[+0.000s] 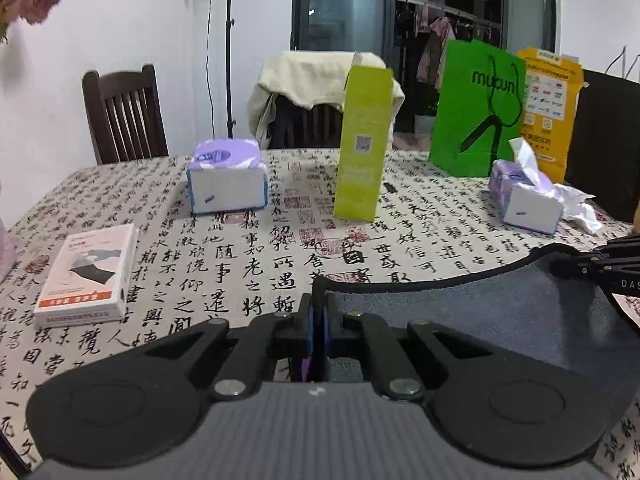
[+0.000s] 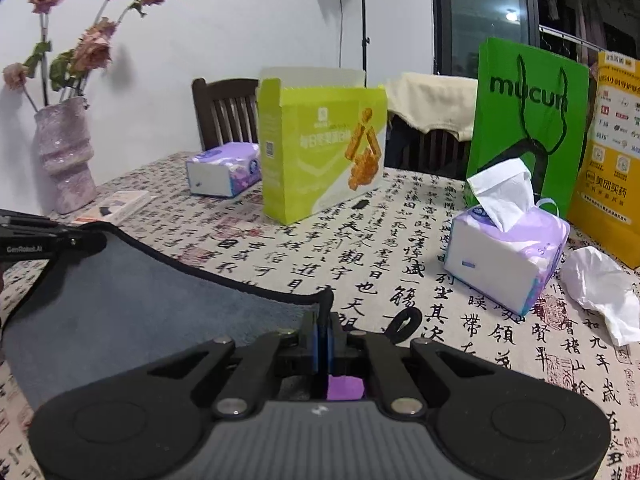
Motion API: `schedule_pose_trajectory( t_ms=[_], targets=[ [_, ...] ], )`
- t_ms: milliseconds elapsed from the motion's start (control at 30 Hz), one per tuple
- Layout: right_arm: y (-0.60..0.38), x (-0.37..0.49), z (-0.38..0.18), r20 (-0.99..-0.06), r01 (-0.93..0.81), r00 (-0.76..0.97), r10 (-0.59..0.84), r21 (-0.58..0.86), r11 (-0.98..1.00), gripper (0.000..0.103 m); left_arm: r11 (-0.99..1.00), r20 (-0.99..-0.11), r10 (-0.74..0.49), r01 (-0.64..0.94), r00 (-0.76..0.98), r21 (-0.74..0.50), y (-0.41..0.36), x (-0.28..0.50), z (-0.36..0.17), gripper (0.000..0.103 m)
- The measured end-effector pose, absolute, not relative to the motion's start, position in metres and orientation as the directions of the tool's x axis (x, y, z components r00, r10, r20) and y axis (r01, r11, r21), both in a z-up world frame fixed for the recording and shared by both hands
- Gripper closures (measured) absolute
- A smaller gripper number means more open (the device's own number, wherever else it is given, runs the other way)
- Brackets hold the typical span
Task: Fold towel
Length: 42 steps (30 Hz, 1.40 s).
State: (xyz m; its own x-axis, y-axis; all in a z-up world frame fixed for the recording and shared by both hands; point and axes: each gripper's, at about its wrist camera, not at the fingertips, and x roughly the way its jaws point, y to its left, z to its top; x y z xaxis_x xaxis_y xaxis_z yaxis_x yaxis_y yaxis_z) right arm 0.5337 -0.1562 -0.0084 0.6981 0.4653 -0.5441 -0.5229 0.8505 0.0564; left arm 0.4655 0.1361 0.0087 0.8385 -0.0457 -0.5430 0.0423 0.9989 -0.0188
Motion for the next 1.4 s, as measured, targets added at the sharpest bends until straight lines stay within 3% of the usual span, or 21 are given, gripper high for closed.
schedule_pose_trajectory(
  t_ms=[167, 267, 300, 333, 467, 567, 700, 867, 933, 967, 1033, 1067, 1100, 1200, 1400],
  targets=[
    [-0.149, 0.548, -0.016, -0.563, -0.508, 0.699, 0.441, 0.044, 0.86, 0.099, 0.999, -0.57, -0.034, 0.033, 0.821, -0.012, 0.14, 0.49, -0.002, 0.096],
    [-0.148, 0.557, -0.02, -0.581, -0.487, 0.695, 0.424, 0.054, 0.872, 0.091, 1.0, -0.584, -0.005, -0.012, 0.812, -0.025, 0.147, 0.499, -0.009, 0.078],
    [-0.148, 0.56, -0.022, -0.592, -0.475, 0.692, 0.413, 0.057, 0.878, 0.09, 0.999, -0.585, 0.005, -0.028, 0.811, -0.029, 0.15, 0.499, -0.01, 0.064],
    [-0.149, 0.561, -0.022, -0.596, -0.467, 0.694, 0.404, 0.054, 0.882, 0.09, 0.999, -0.583, 0.015, -0.042, 0.812, -0.033, 0.153, 0.498, -0.01, 0.059],
    [-0.152, 0.561, -0.02, -0.589, -0.453, 0.705, 0.395, 0.054, 0.89, 0.076, 0.999, -0.565, 0.028, -0.049, 0.824, -0.021, 0.161, 0.492, -0.005, 0.059],
    [-0.152, 0.559, -0.016, -0.578, -0.453, 0.715, 0.395, 0.048, 0.89, 0.075, 0.999, -0.548, 0.04, -0.049, 0.836, -0.003, 0.163, 0.486, 0.001, 0.059],
    [-0.15, 0.555, -0.009, -0.565, -0.452, 0.723, 0.398, 0.048, 0.891, 0.063, 0.998, -0.533, 0.055, -0.067, 0.845, -0.004, 0.164, 0.479, 0.009, 0.059],
    [-0.15, 0.543, -0.002, -0.552, -0.463, 0.726, 0.411, 0.05, 0.885, 0.059, 0.998, -0.533, 0.052, -0.068, 0.844, -0.01, 0.16, 0.465, 0.013, 0.058],
    [-0.151, 0.537, 0.001, -0.544, -0.46, 0.732, 0.41, 0.048, 0.886, 0.053, 0.998, -0.534, 0.056, -0.069, 0.844, -0.004, 0.157, 0.457, 0.015, 0.052],
    [-0.152, 0.533, 0.002, -0.539, -0.456, 0.738, 0.406, 0.044, 0.889, 0.046, 0.997, -0.534, 0.058, -0.071, 0.843, -0.004, 0.156, 0.452, 0.017, 0.049],
    [-0.156, 0.526, 0.007, -0.521, -0.438, 0.759, 0.391, 0.035, 0.898, 0.03, 0.997, -0.534, 0.058, -0.074, 0.843, -0.008, 0.154, 0.443, 0.02, 0.034],
    [-0.158, 0.522, 0.009, -0.508, -0.424, 0.774, 0.378, 0.029, 0.905, 0.018, 0.997, -0.53, 0.056, -0.074, 0.846, -0.011, 0.152, 0.438, 0.023, 0.03],
    [-0.16, 0.517, 0.012, -0.493, -0.407, 0.79, 0.363, 0.02, 0.913, 0.012, 0.997, -0.524, 0.057, -0.073, 0.85, -0.01, 0.15, 0.431, 0.025, 0.022],
    [-0.166, 0.505, 0.019, -0.482, -0.4, 0.801, 0.354, 0.009, 0.917, 0.008, 0.998, -0.49, 0.058, -0.063, 0.87, 0.005, 0.143, 0.412, 0.032, 0.0],
    [-0.177, 0.475, 0.03, -0.456, -0.406, 0.81, 0.368, 0.017, 0.914, 0.001, 0.999, -0.461, 0.043, -0.036, 0.887, 0.024, 0.129, 0.381, 0.043, 0.0]
  ],
)
